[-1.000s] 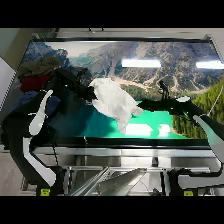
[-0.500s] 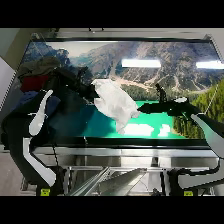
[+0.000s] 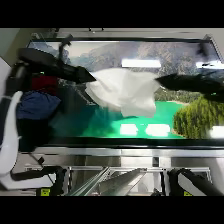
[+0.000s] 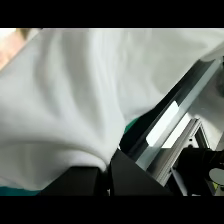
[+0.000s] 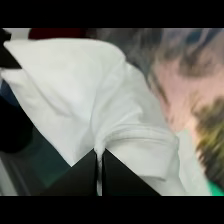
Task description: Fold the shirts.
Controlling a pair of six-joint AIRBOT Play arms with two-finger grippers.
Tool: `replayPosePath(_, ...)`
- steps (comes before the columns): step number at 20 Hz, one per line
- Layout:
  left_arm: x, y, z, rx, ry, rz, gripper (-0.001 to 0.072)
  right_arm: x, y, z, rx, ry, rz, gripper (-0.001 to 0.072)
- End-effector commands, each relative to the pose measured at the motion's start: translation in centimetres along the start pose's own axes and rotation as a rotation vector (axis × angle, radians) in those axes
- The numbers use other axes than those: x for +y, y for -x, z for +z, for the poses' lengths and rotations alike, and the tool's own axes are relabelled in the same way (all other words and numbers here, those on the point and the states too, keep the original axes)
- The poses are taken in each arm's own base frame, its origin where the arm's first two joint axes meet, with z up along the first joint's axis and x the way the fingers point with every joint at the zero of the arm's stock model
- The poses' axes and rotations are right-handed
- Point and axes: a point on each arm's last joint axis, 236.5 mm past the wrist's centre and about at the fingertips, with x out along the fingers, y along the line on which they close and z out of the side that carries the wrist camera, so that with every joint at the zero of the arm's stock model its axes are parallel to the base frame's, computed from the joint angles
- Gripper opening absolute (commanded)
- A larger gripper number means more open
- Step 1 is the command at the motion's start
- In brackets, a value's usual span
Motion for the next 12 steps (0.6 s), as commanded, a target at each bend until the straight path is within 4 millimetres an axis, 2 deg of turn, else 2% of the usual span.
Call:
replayPosePath(1, -11.5, 9.0, 1.9, -0.292, -0.249, 0.02, 0.0013, 11.5, 9.8, 9.0, -0.269, 0.375, -0.13, 0.002)
replayPosePath(2, -14.7, 11.7, 1.9, -0.383, -0.317, 0.032, 0.0013, 14.7, 11.8, 10.1, -0.326, 0.467, -0.168, 0.002)
replayPosePath(4, -21.6, 16.3, 0.2, -0.538, -0.455, 0.019, 0.0013, 21.0, 14.7, 10.8, -0.421, 0.624, -0.202, 0.002)
replayPosePath(6, -26.8, 19.3, -1.9, -0.643, -0.556, -0.019, 0.0014, 25.4, 16.8, 10.7, -0.496, 0.734, -0.229, 0.002)
replayPosePath(7, -28.2, 20.2, -2.7, -0.676, -0.592, -0.019, 0.0013, 26.8, 17.5, 10.5, -0.521, 0.776, -0.244, 0.002)
replayPosePath(8, -28.4, 20.6, -3.0, -0.688, -0.61, 0.003, 0.0013, 27.0, 17.7, 10.4, -0.524, 0.788, -0.257, 0.002)
replayPosePath(9, -27.4, 20.4, -2.9, -0.678, -0.597, 0.05, 0.0014, 26.3, 17.4, 10.3, -0.505, 0.772, -0.255, 0.002)
replayPosePath(10, -25.7, 19.6, -2.4, -0.648, -0.563, 0.096, 0.0014, 24.9, 16.6, 10.2, -0.475, 0.723, -0.236, 0.002)
replayPosePath(12, -21.5, 15.8, -0.9, -0.527, -0.507, 0.157, 0.0014, 20.3, 14.2, 9.9, -0.383, 0.587, -0.193, 0.002)
